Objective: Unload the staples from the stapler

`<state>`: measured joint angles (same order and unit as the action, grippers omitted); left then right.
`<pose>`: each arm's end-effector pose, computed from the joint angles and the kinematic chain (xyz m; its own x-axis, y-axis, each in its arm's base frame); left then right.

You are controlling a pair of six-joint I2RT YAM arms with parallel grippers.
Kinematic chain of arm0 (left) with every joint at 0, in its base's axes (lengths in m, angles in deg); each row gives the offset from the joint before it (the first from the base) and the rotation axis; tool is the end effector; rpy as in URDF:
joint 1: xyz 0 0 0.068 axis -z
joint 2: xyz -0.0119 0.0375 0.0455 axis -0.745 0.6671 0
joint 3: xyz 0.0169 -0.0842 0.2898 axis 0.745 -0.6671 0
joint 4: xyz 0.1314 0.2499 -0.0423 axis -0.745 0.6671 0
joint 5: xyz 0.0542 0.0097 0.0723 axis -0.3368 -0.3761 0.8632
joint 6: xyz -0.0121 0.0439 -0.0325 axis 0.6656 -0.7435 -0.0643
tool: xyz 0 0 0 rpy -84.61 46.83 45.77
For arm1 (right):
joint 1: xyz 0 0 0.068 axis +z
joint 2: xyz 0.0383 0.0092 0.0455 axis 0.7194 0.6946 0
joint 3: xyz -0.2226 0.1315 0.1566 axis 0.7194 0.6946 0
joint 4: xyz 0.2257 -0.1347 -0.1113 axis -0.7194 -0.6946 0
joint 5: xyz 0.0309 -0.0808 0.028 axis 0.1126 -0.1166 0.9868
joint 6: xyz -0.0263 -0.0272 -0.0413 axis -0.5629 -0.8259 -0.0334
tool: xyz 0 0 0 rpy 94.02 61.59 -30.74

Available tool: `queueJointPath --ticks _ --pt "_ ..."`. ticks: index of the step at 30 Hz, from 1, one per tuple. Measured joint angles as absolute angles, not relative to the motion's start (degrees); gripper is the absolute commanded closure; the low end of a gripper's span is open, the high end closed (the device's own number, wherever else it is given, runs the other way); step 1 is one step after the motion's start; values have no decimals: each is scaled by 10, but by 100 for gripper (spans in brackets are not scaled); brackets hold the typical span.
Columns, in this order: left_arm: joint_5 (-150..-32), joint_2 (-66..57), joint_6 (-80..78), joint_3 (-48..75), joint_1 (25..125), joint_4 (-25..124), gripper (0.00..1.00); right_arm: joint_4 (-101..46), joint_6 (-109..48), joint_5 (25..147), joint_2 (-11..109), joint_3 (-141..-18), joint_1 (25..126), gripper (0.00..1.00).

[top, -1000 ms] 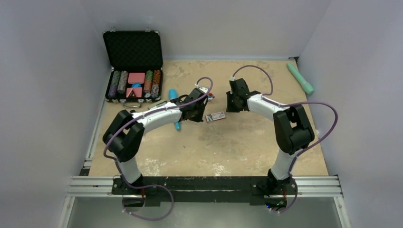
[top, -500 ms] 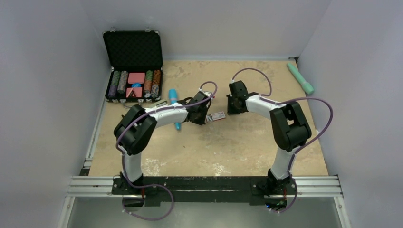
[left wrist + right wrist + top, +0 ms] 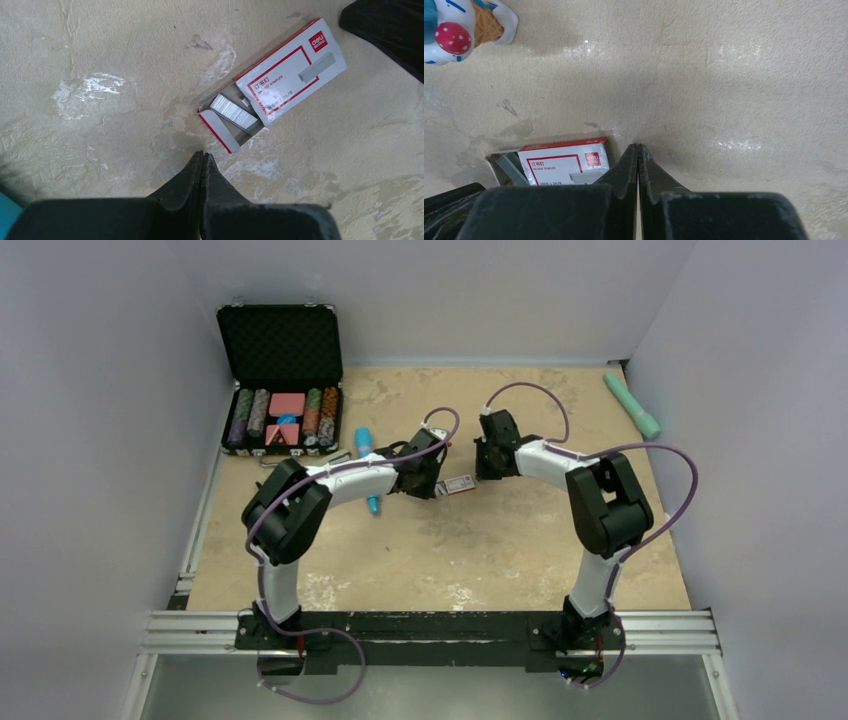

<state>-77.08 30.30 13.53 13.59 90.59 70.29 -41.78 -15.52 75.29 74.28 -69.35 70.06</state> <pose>0.3227 -0.2897 0.1765 -0.8337 0.1614 -0.5282 0.2910 0.9412 -0.1717 0.3745 0.1652 0.1697 -0.8453 0.0318 -0.5334 -0.0710 0.9827 0.1710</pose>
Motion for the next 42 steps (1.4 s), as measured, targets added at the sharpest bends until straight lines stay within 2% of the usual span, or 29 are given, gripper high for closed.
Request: queueJointPath --ticks 26,42 --pt "-778 338 130 176 906 685 100 -404 -155 777 747 -693 702 100" --pt "-778 338 129 176 905 685 100 -393 -151 773 767 -715 744 100"
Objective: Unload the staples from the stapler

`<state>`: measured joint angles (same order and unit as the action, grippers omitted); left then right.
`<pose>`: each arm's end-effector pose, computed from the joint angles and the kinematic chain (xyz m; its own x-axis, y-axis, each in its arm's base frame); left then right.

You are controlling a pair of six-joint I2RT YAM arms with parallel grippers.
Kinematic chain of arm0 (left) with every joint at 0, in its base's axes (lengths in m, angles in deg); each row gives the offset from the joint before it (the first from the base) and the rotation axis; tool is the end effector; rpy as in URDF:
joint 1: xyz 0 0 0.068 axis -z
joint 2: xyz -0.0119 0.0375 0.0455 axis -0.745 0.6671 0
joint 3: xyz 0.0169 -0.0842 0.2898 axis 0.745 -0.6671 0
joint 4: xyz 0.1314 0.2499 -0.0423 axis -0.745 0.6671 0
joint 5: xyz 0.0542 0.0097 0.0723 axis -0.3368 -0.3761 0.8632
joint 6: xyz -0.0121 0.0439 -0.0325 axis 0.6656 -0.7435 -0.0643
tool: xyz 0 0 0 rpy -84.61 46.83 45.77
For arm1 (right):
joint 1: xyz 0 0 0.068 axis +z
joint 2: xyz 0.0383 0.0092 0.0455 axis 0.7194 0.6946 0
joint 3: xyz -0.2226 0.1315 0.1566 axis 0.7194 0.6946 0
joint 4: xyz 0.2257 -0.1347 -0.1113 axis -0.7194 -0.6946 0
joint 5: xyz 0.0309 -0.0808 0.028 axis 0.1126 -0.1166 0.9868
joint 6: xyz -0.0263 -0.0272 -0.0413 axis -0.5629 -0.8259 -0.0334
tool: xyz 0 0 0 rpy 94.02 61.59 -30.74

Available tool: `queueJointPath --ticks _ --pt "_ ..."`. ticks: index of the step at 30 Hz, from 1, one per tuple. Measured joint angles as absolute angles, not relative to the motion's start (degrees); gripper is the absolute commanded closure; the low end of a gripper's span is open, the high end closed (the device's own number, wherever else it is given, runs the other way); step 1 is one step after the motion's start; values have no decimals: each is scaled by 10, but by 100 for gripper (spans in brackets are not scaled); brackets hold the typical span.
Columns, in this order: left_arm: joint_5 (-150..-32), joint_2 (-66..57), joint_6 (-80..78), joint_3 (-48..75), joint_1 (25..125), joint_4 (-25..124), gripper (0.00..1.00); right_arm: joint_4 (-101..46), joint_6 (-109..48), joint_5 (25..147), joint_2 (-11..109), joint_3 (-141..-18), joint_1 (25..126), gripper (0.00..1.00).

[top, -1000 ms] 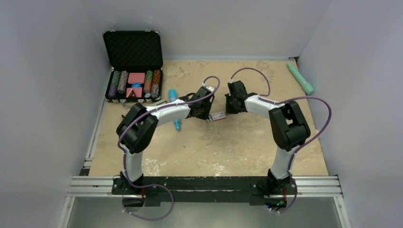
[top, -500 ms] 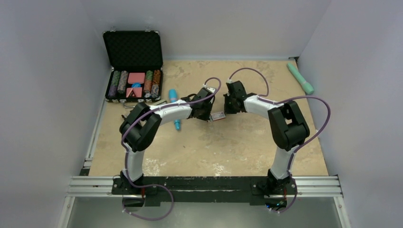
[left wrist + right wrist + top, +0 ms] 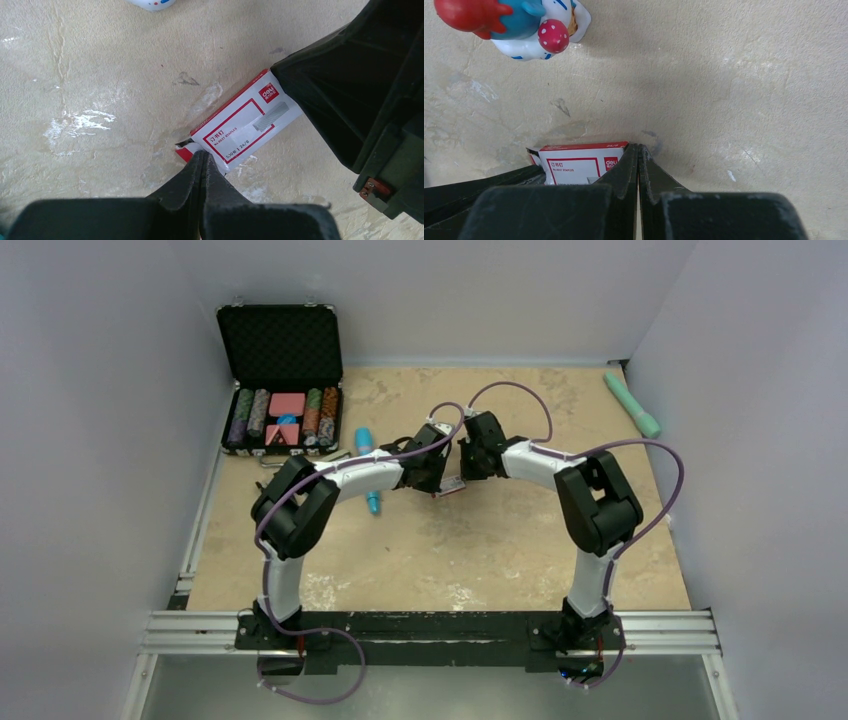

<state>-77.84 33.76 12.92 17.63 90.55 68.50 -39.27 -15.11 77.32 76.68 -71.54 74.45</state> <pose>0.3384 -0.3044 0.1750 -0.8168 0.1575 -0.5550 0.3104 0.9309 -0.1926 0.3733 0.2017 0.1677 -0.8341 -0.0190 -0.5512 -0.1639 0.9628 0.2147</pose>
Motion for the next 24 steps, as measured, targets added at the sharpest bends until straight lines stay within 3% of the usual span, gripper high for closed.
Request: queueJointPath --ticks 13,24 --pt "-778 331 128 176 905 699 100 -386 -144 773 769 -715 749 100" --pt "-774 253 118 176 905 748 100 -379 -136 781 771 -715 765 100"
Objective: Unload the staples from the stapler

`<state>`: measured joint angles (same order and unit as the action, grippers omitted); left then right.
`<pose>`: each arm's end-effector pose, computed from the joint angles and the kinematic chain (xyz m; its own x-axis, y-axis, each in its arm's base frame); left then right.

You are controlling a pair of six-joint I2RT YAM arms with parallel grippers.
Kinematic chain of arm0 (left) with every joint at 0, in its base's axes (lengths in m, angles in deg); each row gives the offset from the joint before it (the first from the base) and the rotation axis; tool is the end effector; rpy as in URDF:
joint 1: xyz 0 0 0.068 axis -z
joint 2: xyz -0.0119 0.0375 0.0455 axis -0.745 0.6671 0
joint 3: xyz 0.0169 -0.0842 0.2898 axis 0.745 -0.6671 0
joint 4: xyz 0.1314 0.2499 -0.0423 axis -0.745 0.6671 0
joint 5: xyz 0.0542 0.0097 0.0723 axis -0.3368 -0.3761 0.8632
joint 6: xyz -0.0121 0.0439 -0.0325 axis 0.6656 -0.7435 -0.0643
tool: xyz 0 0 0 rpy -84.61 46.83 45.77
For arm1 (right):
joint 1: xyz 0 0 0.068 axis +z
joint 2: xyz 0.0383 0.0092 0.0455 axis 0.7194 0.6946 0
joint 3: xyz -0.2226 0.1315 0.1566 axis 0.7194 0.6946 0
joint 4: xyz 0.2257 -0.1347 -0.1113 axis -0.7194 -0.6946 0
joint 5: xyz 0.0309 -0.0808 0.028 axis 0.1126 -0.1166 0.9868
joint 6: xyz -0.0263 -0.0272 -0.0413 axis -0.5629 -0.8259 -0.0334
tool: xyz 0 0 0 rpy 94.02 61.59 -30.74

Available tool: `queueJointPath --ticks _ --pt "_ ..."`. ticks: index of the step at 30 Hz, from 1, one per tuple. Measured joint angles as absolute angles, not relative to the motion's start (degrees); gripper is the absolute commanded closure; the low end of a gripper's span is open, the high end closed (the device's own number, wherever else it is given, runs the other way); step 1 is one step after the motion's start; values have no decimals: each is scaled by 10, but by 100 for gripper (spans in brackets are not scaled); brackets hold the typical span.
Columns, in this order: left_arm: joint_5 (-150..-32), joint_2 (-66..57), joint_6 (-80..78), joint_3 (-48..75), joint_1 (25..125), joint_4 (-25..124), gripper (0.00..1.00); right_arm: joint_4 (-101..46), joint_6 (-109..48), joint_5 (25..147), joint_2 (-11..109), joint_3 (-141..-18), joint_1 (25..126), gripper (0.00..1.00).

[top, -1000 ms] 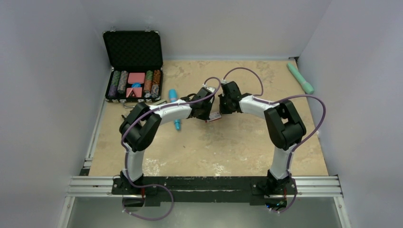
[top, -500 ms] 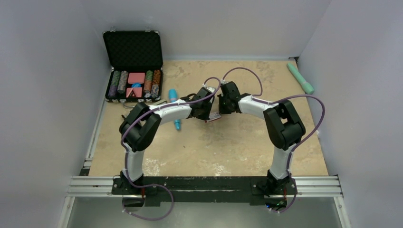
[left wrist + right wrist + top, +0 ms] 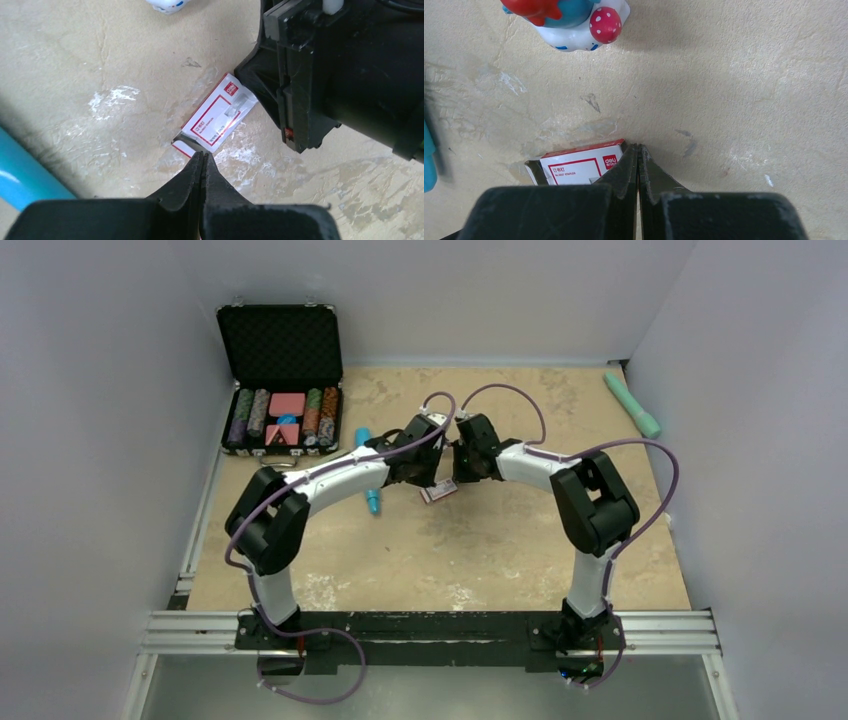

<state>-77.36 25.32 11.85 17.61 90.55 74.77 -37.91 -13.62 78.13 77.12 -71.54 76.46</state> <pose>0.3216 -0.2886 0.2301 -0.7932 0.1592 -0.5877 0.3269 0.9256 -0.1906 0.3679 0.2164 0.1662 -0.8332 -0.0206 -0.5526 -0.1858 0.9517 0.2446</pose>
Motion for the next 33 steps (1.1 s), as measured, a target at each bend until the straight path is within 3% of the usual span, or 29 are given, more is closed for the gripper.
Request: queueJointPath --ticks 13,33 --pt "-738 241 120 95 905 762 100 -380 -135 781 771 -715 765 100" --pt "-764 323 120 155 905 723 100 -363 -118 789 755 -688 774 100"
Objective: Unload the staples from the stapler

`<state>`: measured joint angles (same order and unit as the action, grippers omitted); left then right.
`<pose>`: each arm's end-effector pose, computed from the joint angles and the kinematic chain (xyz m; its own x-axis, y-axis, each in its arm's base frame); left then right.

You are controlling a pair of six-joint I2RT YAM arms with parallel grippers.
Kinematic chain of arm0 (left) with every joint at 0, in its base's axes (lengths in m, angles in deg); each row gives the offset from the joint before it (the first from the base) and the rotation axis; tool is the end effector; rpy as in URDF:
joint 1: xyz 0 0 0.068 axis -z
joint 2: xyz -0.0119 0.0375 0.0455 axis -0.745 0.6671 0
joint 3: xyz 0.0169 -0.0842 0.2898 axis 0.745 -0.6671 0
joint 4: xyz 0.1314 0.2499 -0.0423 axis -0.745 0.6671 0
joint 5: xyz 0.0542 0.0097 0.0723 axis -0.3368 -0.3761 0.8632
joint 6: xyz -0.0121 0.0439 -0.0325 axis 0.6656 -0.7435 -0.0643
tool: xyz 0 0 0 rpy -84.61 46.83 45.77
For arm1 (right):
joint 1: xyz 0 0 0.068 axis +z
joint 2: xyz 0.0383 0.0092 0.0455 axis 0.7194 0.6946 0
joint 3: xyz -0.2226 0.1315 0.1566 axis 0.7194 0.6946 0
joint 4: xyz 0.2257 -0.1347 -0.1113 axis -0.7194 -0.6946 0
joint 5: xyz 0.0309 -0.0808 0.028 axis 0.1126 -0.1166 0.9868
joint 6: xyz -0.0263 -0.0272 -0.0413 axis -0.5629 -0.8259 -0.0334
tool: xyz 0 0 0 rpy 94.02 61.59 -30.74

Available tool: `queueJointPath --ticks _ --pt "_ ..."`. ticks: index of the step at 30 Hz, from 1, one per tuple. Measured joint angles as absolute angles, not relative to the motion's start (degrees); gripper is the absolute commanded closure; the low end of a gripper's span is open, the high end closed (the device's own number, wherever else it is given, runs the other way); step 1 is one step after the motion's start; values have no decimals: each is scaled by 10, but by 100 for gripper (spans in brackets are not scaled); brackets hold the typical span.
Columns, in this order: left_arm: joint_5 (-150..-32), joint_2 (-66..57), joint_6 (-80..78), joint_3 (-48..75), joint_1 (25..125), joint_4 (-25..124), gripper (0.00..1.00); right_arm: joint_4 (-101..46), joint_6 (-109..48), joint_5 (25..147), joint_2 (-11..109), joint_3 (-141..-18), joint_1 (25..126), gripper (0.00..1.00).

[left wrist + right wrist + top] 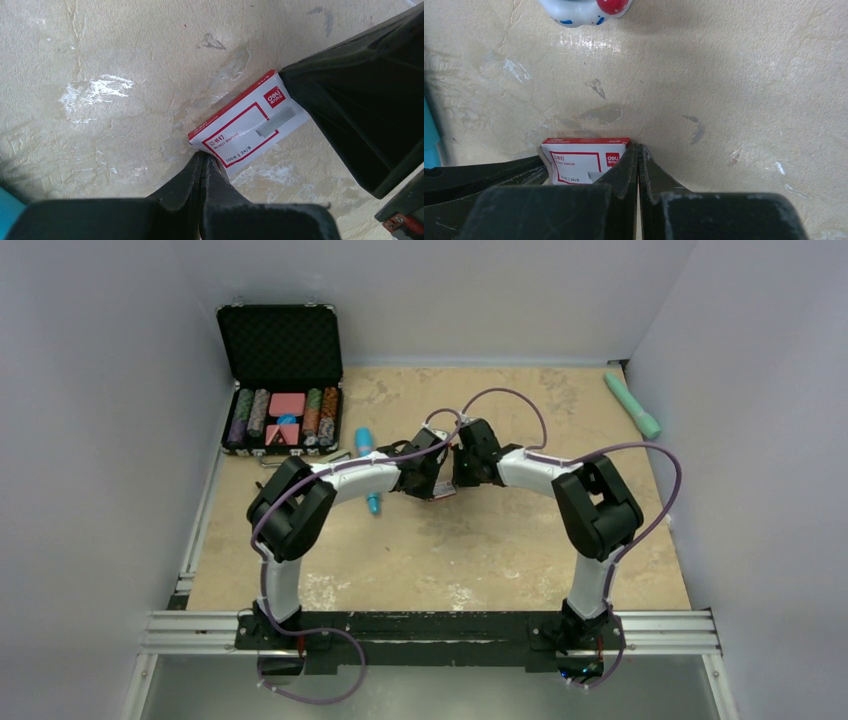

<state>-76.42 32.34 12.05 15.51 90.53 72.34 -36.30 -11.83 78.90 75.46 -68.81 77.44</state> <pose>0.3276 -0.2930 0.1700 -0.8384 0.1967 -0.5084 0.3025 0.9437 -0.1338 0.3555 0.2180 0.1650 -0.8372 -0.0044 -0.5469 -0.1843 0.9437 0.2746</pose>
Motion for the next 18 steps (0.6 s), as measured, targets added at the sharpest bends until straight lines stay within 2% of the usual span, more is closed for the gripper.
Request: queueJointPath --ticks 9,16,18 --pt "-757 321 119 155 905 734 100 -374 -115 787 742 -677 781 99" --pt "-746 313 112 163 905 788 100 -423 -108 792 724 -677 799 74" --pt "-745 301 108 163 905 805 100 -439 -105 792 710 -678 802 69"
